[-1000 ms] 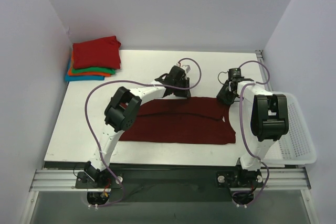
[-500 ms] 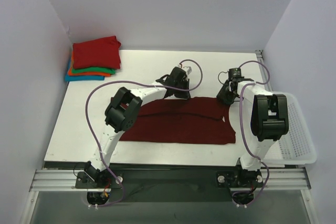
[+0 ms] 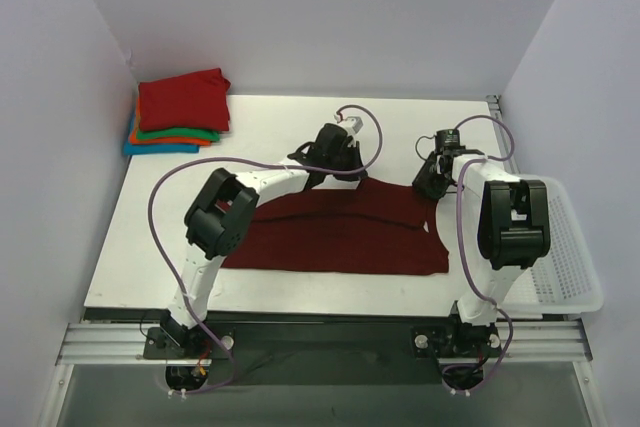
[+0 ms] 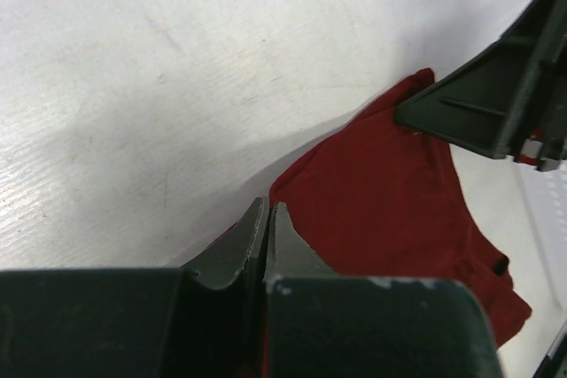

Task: Fold and stack the t-shirts
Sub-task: Fold the other side of the tshirt into a rectangle

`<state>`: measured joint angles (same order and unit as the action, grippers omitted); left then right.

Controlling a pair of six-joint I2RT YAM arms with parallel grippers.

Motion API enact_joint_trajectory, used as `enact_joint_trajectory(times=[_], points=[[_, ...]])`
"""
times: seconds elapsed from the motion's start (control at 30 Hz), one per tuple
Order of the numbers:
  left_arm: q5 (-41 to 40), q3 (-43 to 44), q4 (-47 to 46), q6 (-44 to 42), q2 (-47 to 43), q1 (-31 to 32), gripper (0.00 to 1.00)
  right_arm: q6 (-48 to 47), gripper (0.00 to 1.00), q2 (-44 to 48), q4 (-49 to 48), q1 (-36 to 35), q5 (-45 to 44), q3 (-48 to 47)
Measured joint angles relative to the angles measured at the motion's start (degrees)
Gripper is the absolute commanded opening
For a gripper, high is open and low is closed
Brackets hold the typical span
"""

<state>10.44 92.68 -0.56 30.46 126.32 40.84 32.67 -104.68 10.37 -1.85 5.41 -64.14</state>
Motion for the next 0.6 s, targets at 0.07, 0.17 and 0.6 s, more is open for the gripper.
enact_joint_trajectory(times=[0.07, 0.17, 0.6], points=[[0.5, -0.6, -1.0, 0.4, -0.8, 0.0, 0.02, 0.0, 0.32, 0.1, 0.0, 0.0, 0.0, 0.0], [0.8, -2.4, -3.0, 0.8, -1.5, 0.1, 0.00, 0.0, 0.33, 0.6, -0.4, 0.0, 0.0, 0.4], [2.1, -17.4, -8.7, 3.7, -7.7, 1.1, 0.00, 0.3, 0.35, 4.0, -1.9, 0.0, 0.3, 2.0]])
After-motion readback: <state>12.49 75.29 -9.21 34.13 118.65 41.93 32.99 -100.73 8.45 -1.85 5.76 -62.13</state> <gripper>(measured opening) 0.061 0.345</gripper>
